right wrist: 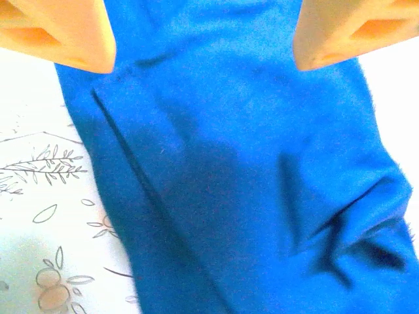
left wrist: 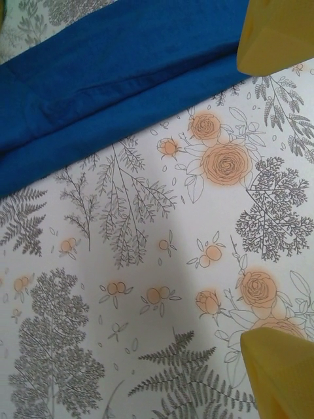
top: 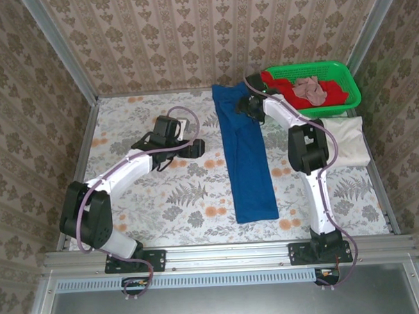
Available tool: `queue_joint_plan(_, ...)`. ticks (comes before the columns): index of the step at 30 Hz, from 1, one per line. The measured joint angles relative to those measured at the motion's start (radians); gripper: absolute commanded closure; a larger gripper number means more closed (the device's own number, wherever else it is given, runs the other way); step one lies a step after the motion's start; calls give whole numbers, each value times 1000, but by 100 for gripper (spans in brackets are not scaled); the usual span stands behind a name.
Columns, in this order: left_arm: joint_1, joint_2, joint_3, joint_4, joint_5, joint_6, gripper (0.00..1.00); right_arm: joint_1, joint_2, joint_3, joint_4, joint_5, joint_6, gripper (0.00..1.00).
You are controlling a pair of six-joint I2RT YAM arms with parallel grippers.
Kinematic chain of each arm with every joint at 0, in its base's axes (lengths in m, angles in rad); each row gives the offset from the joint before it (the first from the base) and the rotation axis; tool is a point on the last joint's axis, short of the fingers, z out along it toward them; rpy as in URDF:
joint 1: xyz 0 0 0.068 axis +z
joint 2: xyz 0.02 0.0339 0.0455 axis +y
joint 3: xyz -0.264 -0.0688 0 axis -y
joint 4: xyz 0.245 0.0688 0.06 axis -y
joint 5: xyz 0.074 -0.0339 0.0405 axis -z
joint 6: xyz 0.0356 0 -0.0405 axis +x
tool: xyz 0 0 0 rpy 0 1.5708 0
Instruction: Fold and stack the t-shirts
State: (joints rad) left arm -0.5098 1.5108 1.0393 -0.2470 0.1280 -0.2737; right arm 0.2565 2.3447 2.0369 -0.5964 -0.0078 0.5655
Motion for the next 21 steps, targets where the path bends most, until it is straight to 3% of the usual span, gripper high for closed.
queue_joint_plan(9,6,-119,-18,-23,127,233,0,64,-583,-684,193,-223,-523,19)
queue_joint_plan(16,35,-219,-19,-142,247,436,0,135,-850,-938,15,-289,-962,24)
queue_joint_plan(21,87,-293,-42,-197,295,521,0,283,-969,-1087,-121,-246,-1133,26)
